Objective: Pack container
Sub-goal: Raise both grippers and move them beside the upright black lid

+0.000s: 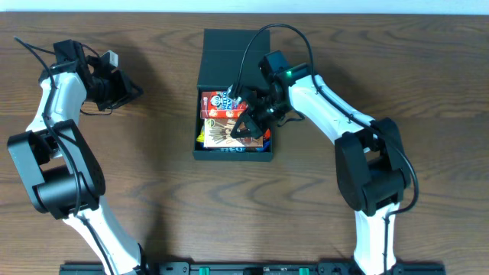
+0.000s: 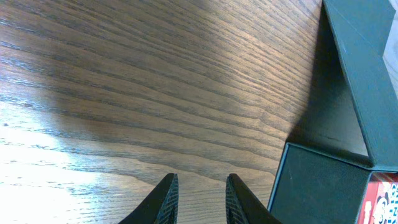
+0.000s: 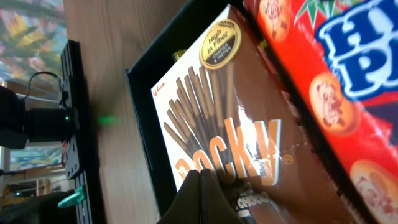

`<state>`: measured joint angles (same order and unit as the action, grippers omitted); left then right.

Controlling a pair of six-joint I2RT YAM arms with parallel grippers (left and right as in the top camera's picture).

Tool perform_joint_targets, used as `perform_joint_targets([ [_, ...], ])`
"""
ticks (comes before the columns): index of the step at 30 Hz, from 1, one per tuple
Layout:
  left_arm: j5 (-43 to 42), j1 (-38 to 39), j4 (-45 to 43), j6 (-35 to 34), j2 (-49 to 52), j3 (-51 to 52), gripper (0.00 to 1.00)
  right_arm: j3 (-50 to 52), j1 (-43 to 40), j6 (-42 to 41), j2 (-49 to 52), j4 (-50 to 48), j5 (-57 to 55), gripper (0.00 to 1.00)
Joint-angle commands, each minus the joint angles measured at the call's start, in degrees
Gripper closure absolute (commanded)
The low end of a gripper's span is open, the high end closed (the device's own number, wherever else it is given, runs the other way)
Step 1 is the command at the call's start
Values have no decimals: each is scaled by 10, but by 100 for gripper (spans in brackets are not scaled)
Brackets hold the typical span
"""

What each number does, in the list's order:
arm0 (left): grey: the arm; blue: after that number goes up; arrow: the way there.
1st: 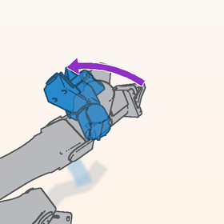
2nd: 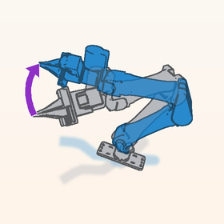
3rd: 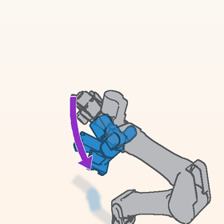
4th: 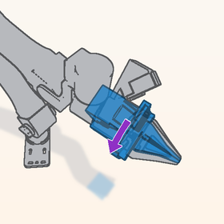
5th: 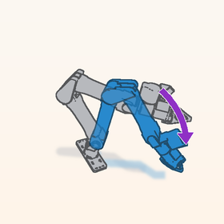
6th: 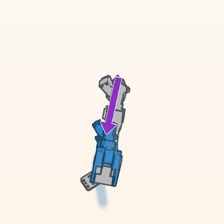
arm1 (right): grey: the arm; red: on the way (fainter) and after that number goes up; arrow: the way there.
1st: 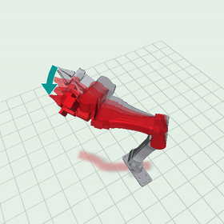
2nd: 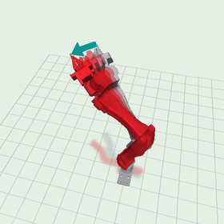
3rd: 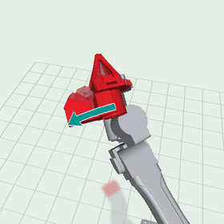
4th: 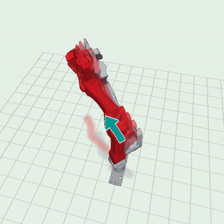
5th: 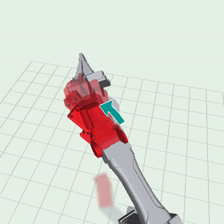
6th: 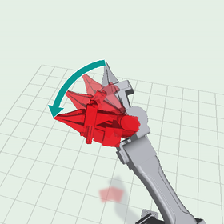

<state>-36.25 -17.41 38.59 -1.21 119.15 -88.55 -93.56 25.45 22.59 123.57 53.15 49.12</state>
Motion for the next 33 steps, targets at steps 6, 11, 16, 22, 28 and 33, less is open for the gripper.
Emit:
perform_joint_targets([
  [6,-57,16,-14,10,-12,-10,80,-83,-39,-44,-10,-24,87,99],
  [11,-56,62,-105,-54,-12,-14,94,-172,-108,-68,-11,-51,-5,98],
  [16,-56,95,-283,-158,-12,-14,94,-163,-167,-184,2,-138,-139,99],
  [22,-132,104,-373,-162,-12,-14,94,-163,-206,-272,60,-151,-142,98],
  [28,-68,111,-376,-175,-5,-14,83,-163,-206,-330,117,-192,-142,98],
  [33,35,144,-386,-233,21,-14,94,-163,-206,-370,162,-222,-122,98],
])
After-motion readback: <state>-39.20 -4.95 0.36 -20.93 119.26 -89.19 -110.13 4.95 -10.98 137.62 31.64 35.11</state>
